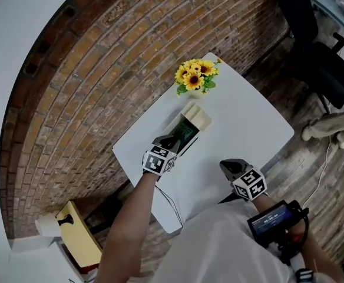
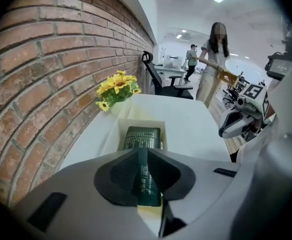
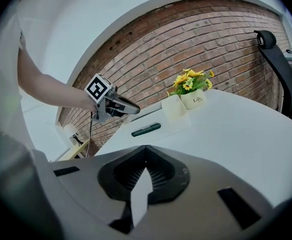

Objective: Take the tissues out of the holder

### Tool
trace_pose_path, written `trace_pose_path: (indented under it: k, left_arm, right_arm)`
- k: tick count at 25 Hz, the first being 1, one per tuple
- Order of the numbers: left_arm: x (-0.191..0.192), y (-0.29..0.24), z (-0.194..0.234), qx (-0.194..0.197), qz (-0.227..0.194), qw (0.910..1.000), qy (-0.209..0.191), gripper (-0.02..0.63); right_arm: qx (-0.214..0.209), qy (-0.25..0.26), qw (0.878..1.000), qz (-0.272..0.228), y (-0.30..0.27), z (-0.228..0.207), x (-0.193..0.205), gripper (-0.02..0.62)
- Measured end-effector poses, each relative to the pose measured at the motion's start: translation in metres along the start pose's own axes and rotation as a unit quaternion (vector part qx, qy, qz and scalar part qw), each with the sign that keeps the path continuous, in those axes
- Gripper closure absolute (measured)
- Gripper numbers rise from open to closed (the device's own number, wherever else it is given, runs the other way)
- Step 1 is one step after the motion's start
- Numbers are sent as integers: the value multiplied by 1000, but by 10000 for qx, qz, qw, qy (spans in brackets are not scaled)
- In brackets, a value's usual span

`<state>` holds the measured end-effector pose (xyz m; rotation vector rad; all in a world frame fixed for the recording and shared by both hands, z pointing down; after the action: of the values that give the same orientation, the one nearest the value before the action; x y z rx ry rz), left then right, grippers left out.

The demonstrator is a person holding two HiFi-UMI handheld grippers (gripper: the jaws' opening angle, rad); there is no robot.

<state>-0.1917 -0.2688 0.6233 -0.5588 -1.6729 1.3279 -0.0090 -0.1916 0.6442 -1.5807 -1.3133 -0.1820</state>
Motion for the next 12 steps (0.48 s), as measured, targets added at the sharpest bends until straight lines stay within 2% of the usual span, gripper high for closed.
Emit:
trace_pose_path:
  k: [5, 12]
  left_arm:
    - [6, -13, 6, 116, 399, 9986, -339, 524]
    - [4, -22, 4, 460, 783, 9933, -713, 405]
  right_arm:
    - [133, -129, 9998, -46, 9, -11, 6, 591]
    - [149, -111, 9998, -48, 12, -10, 11, 591]
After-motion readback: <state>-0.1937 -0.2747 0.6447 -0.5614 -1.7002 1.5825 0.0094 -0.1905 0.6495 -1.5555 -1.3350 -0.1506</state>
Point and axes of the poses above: the fingertips, and each gripper's own axes: y backward along the fingers, z to its left, x out of its underside, the point moved 1 cm from there along y, backward along the fingers, and after that the axes turned 12 degrees about z, right-handed, at the moved point
